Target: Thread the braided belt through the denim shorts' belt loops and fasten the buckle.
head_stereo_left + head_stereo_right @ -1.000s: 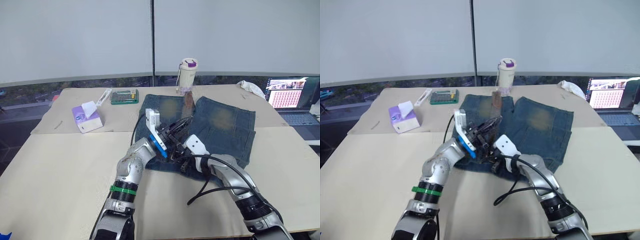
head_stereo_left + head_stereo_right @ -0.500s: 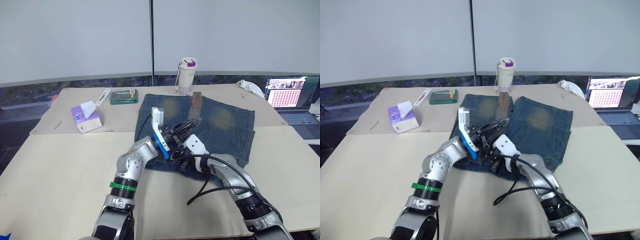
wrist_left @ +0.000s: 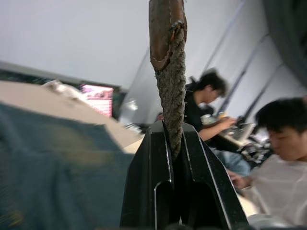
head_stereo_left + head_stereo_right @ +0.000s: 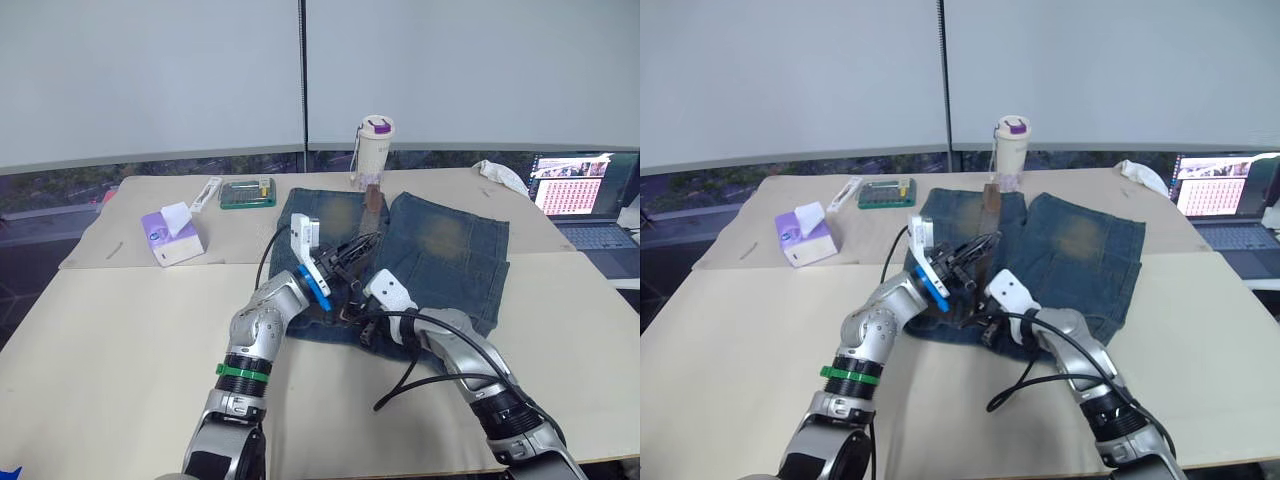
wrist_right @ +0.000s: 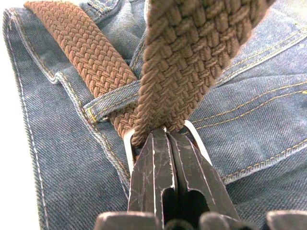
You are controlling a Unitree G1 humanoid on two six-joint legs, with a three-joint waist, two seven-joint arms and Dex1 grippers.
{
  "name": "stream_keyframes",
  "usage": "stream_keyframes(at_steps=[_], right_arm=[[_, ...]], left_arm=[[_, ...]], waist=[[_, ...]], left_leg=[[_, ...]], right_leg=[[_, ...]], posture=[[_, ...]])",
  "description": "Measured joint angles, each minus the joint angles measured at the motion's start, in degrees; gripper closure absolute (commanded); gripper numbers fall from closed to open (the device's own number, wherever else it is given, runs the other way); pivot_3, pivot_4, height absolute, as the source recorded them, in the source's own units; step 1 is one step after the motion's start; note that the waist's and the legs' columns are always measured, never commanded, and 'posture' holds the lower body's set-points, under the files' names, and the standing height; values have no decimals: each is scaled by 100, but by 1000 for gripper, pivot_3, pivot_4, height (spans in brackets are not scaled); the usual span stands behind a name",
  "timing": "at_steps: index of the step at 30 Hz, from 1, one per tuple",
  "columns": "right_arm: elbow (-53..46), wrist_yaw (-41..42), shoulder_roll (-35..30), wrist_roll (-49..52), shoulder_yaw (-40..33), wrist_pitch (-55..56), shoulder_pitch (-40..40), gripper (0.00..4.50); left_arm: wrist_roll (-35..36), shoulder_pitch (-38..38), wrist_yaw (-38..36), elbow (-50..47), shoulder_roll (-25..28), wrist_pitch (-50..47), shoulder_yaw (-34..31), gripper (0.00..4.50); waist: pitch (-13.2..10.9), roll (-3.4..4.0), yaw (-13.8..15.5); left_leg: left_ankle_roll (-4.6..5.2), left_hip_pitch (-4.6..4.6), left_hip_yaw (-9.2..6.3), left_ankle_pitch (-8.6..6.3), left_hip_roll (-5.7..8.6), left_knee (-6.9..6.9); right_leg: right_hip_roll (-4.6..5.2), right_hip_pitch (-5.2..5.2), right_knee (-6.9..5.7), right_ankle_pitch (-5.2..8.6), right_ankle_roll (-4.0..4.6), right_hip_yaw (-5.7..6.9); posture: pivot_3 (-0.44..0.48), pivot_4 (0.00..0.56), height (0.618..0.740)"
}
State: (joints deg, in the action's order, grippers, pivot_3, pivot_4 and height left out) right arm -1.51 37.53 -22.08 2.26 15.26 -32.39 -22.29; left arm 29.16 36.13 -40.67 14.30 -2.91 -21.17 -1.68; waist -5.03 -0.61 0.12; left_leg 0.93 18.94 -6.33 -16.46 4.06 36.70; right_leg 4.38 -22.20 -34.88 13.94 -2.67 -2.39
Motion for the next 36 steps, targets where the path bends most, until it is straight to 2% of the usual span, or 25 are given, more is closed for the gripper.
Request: stream_keyframes(at_steps=[7,11,16,19,22,29,36], right_arm=[[-162,-191,-87,-2,-134,553,332,4373],[-337,-257,-128,120,-461,1083,727,4373],[-614,-288,-115,514,-1034,1069,980,4373],[-848,-281,-209,709,-1272,821,1021,3635],[-1058,-420,-82,1106,-1658,362,1026,2567],[-2113,-1148,495,2730,-2698,-1262,716,77],[-2626,-2604,1431,4493,-3340,-2642,-18,23]], left_arm=[[-444,151,96,344,259,399,98,4500],[-688,285,78,695,365,780,139,4500],[-775,409,10,939,393,1068,144,4500],[-991,413,-121,1056,399,1317,332,4500],[-1144,413,-188,1122,404,1538,450,4500],[-1782,257,-169,1144,468,2297,848,4500],[-2495,134,255,1372,476,2918,1188,4500]], waist=[[-4,0,61],[-24,3,75],[-61,6,57],[-68,10,55],[-75,11,55],[-79,18,58],[-77,22,62]], left_leg=[[1,9,-3,-1,6,0],[-6,18,-3,3,9,0],[-5,33,-3,3,6,0],[-4,33,-3,2,3,-5],[-2,34,-3,1,2,-5],[3,36,-4,-2,0,-6],[4,40,-6,-1,0,-16]], right_leg=[[4,-4,4,0,-1,5],[8,-8,8,0,-1,4],[6,-28,1,0,0,-1],[3,-30,1,-1,0,0],[4,-30,0,-1,1,-1],[7,-32,0,-1,1,-5],[10,-47,-8,-3,3,-8]], posture=[[0,150,740],[0,150,740],[0,150,740],[0,150,740],[0,150,740],[0,150,740],[0,150,740]])
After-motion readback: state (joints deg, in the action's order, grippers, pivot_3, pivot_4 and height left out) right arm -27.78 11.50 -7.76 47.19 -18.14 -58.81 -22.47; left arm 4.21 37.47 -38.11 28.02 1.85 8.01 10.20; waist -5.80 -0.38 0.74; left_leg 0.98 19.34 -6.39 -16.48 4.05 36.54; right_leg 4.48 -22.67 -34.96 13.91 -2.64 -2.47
